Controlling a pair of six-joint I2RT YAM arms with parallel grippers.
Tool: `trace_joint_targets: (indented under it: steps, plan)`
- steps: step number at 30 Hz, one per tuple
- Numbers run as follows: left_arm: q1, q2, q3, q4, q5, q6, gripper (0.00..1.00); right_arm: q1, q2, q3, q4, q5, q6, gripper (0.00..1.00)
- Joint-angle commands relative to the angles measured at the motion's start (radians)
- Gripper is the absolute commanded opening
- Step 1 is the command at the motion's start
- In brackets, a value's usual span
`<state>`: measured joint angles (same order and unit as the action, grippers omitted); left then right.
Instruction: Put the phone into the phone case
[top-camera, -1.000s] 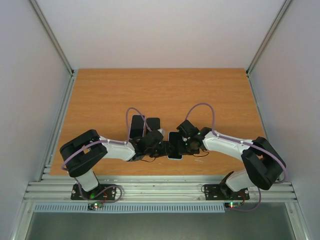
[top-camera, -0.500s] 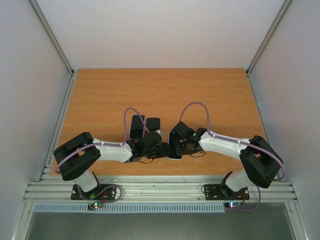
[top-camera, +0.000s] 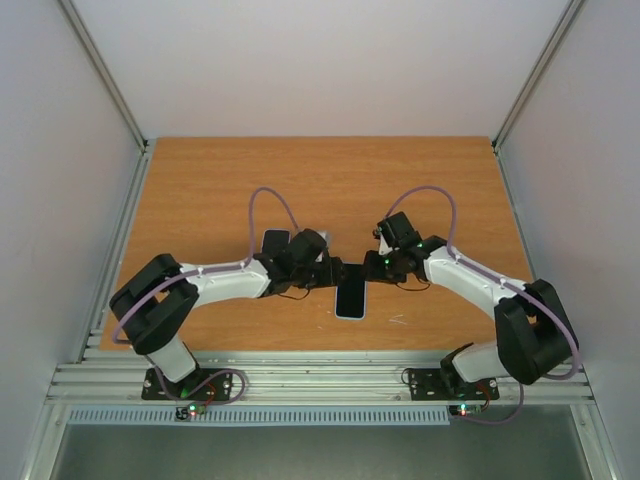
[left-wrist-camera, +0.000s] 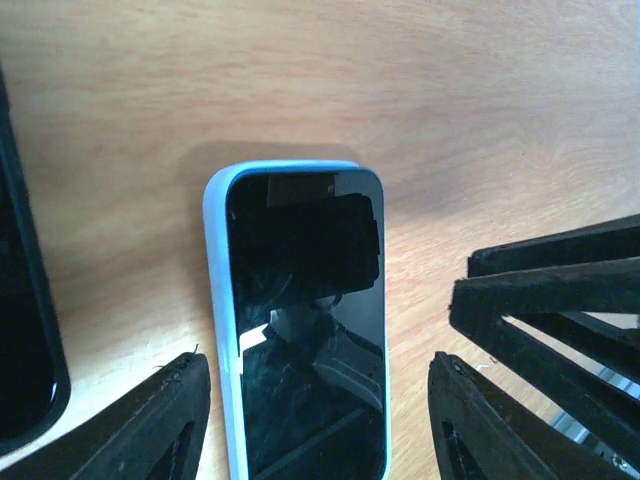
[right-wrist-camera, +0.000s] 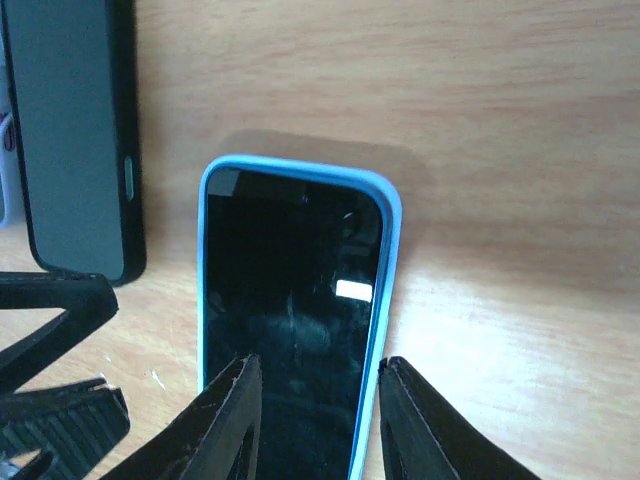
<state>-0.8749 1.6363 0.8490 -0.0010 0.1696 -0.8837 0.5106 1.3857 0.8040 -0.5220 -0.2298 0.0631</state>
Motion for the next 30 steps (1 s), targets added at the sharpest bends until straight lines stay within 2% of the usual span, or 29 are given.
trace_joint_targets:
  steps: [1, 9, 15, 22, 26, 28, 30]
  plan:
    - [0.015, 0.072, 0.082, -0.063, 0.021, 0.073, 0.61, -0.065, 0.056, 0.042, 0.062, -0.131, -0.037, 0.35]
    - [0.03, 0.167, 0.169, -0.125, 0.012, 0.125, 0.61, -0.168, 0.151, 0.041, 0.113, -0.203, -0.047, 0.31]
    - [0.029, 0.209, 0.21, -0.164, 0.017, 0.148, 0.6, -0.19, 0.22, 0.039, 0.157, -0.256, -0.047, 0.29]
    - [0.027, 0.25, 0.219, -0.18, 0.04, 0.149, 0.57, -0.191, 0.291, 0.032, 0.139, -0.237, -0.082, 0.17]
    - [0.019, 0.273, 0.233, -0.208, 0.035, 0.158, 0.53, -0.191, 0.315, 0.018, 0.115, -0.221, -0.084, 0.16]
    - [0.007, 0.282, 0.242, -0.23, 0.016, 0.167, 0.46, -0.192, 0.328, 0.015, 0.09, -0.191, -0.087, 0.15]
    - [-0.003, 0.291, 0.251, -0.254, 0.0, 0.177, 0.44, -0.19, 0.345, 0.016, 0.068, -0.165, -0.088, 0.13]
